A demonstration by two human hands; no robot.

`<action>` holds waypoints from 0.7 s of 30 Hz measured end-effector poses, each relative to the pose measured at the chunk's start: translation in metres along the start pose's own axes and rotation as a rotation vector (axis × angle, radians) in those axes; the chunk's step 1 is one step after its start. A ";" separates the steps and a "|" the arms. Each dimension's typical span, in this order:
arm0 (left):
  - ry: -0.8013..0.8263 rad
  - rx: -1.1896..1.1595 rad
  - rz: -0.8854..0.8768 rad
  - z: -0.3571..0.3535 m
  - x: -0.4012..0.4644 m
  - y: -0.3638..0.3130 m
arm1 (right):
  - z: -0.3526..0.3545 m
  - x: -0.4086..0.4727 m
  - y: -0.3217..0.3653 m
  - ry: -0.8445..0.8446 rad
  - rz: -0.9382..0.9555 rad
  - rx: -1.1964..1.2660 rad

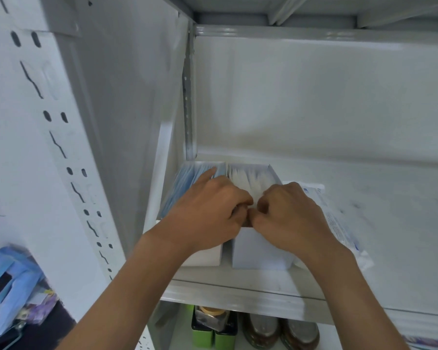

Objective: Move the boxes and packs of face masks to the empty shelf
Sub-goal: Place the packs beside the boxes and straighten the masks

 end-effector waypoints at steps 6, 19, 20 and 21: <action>-0.031 0.009 0.063 0.001 -0.006 0.000 | -0.007 -0.003 0.003 -0.136 -0.093 0.048; -0.133 0.020 0.446 0.007 -0.025 0.020 | -0.022 -0.010 -0.018 0.029 0.119 0.072; -0.155 0.017 0.463 0.009 -0.027 0.022 | -0.023 -0.009 -0.019 0.034 0.121 0.073; -0.184 0.034 0.474 0.010 -0.029 0.023 | -0.023 -0.009 -0.019 0.038 0.124 0.067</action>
Point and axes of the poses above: each hand's wrist, its own x-axis towards the middle knuckle, its own z-axis out of the back of the hand, y = z × x, the point moved 1 cm from there along x, towards the middle knuckle, and after that the axes turned 4 degrees about z, right-handed, at the moved point
